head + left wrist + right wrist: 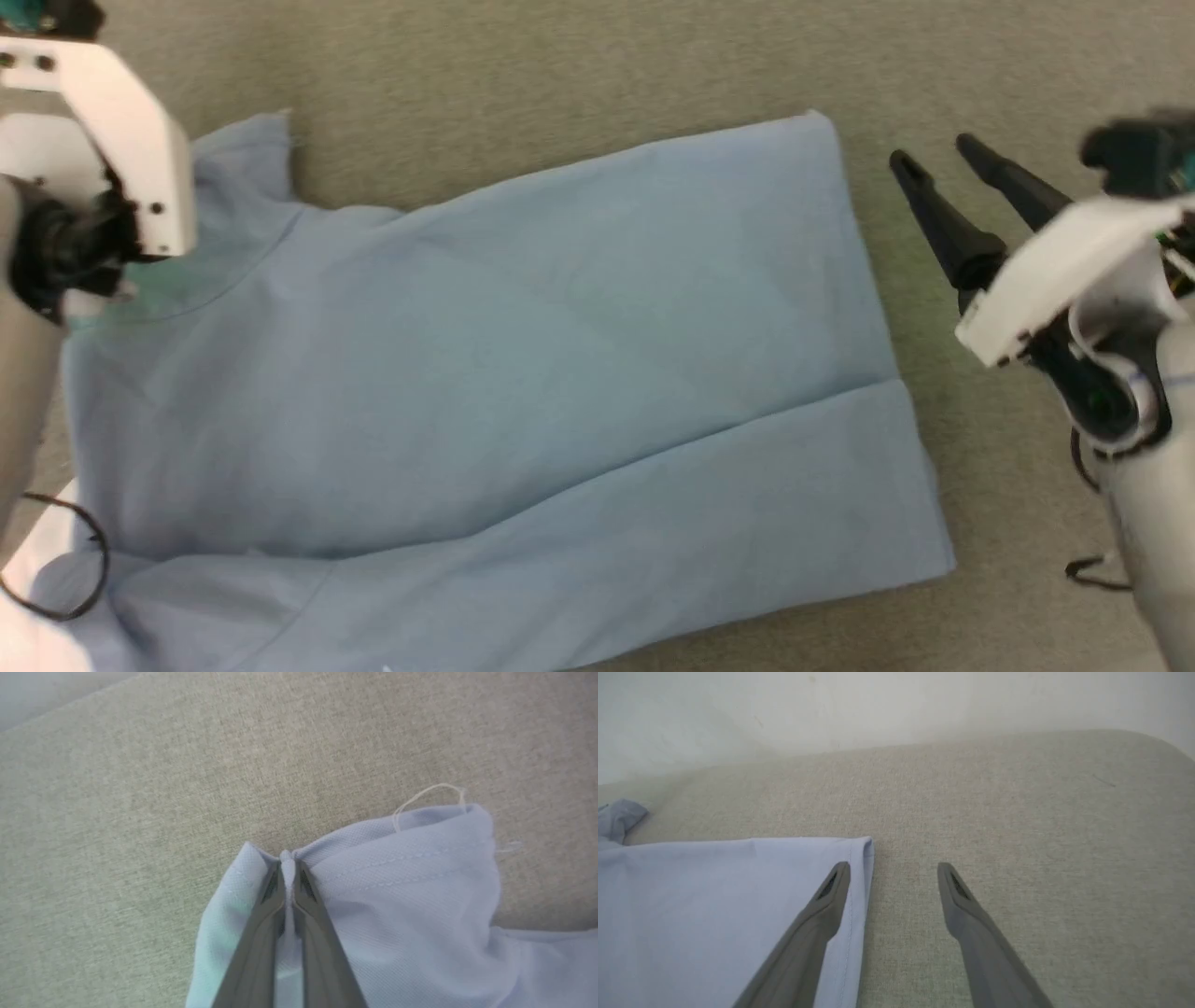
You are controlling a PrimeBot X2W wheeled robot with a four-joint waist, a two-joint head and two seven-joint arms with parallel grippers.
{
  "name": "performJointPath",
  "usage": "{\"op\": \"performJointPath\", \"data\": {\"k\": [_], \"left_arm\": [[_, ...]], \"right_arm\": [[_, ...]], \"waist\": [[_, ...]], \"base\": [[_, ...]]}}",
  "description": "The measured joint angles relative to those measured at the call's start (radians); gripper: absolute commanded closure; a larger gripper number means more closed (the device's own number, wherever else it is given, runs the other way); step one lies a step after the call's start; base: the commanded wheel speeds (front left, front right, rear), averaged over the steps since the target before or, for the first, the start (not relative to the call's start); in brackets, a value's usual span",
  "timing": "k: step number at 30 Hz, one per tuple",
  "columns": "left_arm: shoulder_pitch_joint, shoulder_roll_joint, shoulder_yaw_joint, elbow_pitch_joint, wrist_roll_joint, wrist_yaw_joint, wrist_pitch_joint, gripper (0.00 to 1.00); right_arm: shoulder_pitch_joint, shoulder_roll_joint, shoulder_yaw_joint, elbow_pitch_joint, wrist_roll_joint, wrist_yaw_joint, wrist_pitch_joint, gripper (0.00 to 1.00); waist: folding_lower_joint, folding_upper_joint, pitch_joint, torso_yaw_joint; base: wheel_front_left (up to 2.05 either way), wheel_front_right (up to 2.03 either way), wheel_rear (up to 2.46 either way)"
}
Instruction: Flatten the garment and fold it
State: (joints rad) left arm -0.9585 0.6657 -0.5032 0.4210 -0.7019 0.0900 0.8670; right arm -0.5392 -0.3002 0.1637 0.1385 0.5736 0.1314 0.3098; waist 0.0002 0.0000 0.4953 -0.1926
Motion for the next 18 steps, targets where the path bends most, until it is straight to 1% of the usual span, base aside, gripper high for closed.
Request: {"op": "performJointPath", "data": {"k": [3, 6, 11, 14, 15, 16, 17, 18], "left_arm": [[-0.001, -0.032, -0.005, -0.015, 0.005, -0.011, -0.047, 1.00], [-0.005, -0.061, -0.011, -0.026, 0.004, -0.030, -0.077, 1.00], [-0.016, -0.077, -0.017, -0.032, 0.004, -0.053, -0.104, 1.00], [-0.016, -0.081, -0.019, -0.033, 0.004, -0.056, -0.116, 1.00], [-0.016, -0.083, -0.020, -0.032, 0.003, -0.062, -0.121, 1.00], [-0.016, -0.086, -0.022, -0.032, 0.002, -0.065, -0.127, 1.00], [-0.016, -0.090, -0.022, -0.032, -0.001, -0.070, -0.134, 1.00], [-0.016, -0.093, -0.022, -0.032, -0.001, -0.072, -0.143, 1.00]], "right_arm": [[-0.093, -0.036, 0.067, 0.113, 0.051, 0.000, 0.082, 0.00], [-0.181, -0.060, 0.136, 0.203, 0.091, 0.000, 0.134, 0.00], [-0.289, -0.077, 0.233, 0.325, 0.135, 0.000, 0.195, 0.00], [-0.348, -0.081, 0.267, 0.405, 0.172, 0.001, 0.254, 0.00], [-0.368, -0.084, 0.281, 0.430, 0.181, 0.001, 0.291, 0.13], [-0.390, -0.088, 0.296, 0.447, 0.187, 0.002, 0.323, 0.52], [-0.406, -0.091, 0.303, 0.462, 0.197, 0.002, 0.352, 0.71], [-0.421, -0.094, 0.312, 0.475, 0.207, 0.001, 0.378, 1.00]], "waist": [[0.0000, 0.0000, -0.003, 0.035], [0.0001, 0.0000, -0.002, 0.070], [0.0000, 0.0000, 0.010, 0.119], [-0.0002, 0.0000, 0.021, 0.135], [-0.0002, 0.0000, 0.024, 0.139], [-0.0002, 0.0000, 0.025, 0.143], [-0.0003, 0.0000, 0.026, 0.146], [-0.0003, 0.0000, 0.026, 0.149]], "base": [[0.00, 0.00, 0.00], [0.00, 0.00, 0.00], [0.00, 0.00, 0.00], [0.00, 0.00, 0.00], [0.00, 0.00, 0.00], [0.00, 0.00, 0.00], [0.00, 0.00, 0.00], [0.00, 0.00, 0.00]]}}
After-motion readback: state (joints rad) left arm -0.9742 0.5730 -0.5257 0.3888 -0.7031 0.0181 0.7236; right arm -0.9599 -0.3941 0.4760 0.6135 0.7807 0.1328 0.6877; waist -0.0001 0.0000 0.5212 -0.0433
